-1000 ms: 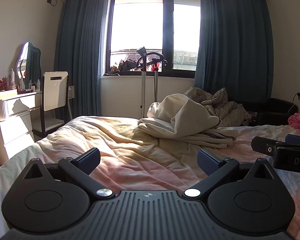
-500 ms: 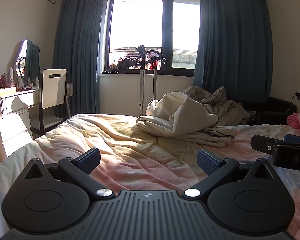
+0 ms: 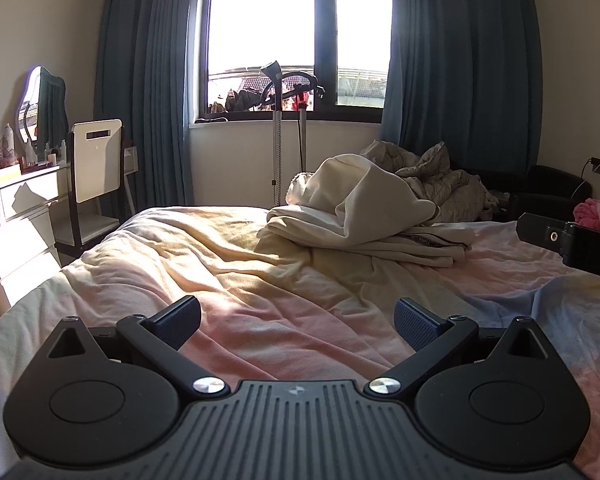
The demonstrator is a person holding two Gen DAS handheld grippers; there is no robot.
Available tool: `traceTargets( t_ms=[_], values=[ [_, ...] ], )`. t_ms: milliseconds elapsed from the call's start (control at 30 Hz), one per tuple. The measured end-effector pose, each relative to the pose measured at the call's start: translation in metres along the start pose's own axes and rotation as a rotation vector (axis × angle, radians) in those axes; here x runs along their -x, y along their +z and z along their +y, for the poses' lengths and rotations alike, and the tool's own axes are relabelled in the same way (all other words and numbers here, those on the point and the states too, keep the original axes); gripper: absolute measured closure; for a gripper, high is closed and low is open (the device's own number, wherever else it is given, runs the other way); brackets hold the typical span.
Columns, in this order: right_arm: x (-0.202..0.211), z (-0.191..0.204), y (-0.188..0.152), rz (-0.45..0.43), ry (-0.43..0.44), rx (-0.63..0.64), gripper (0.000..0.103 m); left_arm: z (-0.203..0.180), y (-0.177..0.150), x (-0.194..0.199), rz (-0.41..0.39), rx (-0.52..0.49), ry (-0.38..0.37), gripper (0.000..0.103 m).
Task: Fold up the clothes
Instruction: 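Reach the left gripper to the sweatpants cuff and close on it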
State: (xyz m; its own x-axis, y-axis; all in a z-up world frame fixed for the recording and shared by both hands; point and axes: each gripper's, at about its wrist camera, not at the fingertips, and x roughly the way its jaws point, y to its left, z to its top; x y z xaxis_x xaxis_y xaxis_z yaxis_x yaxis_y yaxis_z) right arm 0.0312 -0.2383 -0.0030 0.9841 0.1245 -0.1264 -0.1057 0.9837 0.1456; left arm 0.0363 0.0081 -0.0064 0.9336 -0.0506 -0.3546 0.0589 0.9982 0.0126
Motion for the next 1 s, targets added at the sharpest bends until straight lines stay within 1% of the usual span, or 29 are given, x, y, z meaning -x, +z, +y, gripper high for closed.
traceTargets(
  t_ms=[100,200,267,367,433,533,667,767,833,900,967,1000],
  values=[
    [-0.006,-0.009,0.002,-0.008,-0.011,-0.031,0.0,0.002,0.017,-0.016,0.015,0.011,-0.012,0.0],
    [-0.01,-0.016,0.002,-0.01,-0.033,-0.043,0.0,-0.001,0.038,-0.039,0.026,-0.003,-0.034,0.0],
    [-0.013,-0.019,0.002,-0.003,-0.053,-0.04,0.0,-0.005,0.052,-0.058,0.036,-0.007,-0.049,0.0],
    [-0.016,-0.026,-0.002,0.015,-0.089,-0.044,0.0,-0.012,0.077,-0.096,0.059,0.019,-0.096,0.0],
    [-0.017,-0.031,-0.004,0.029,-0.116,-0.054,0.0,-0.017,0.093,-0.129,0.09,0.06,-0.131,0.0],
    [-0.022,-0.038,-0.008,0.059,-0.13,-0.075,0.0,-0.026,0.114,-0.182,0.145,0.133,-0.167,0.0],
    [-0.029,-0.04,-0.015,0.084,-0.112,-0.098,0.0,-0.038,0.133,-0.25,0.164,0.213,-0.158,0.0],
    [-0.037,-0.045,-0.021,0.104,-0.088,-0.144,0.0,-0.046,0.143,-0.305,0.19,0.3,-0.144,0.001],
    [-0.045,-0.051,-0.024,0.123,-0.072,-0.195,0.0,-0.049,0.151,-0.335,0.211,0.366,-0.165,0.001],
    [-0.054,-0.055,-0.027,0.133,-0.064,-0.218,0.0,-0.054,0.162,-0.37,0.227,0.435,-0.171,0.001],
    [-0.065,-0.058,-0.032,0.141,-0.068,-0.222,0.0,-0.062,0.169,-0.397,0.236,0.469,-0.17,0.001],
    [-0.071,-0.059,-0.034,0.145,-0.074,-0.219,0.0,-0.067,0.171,-0.408,0.244,0.466,-0.165,0.001]
  ],
)
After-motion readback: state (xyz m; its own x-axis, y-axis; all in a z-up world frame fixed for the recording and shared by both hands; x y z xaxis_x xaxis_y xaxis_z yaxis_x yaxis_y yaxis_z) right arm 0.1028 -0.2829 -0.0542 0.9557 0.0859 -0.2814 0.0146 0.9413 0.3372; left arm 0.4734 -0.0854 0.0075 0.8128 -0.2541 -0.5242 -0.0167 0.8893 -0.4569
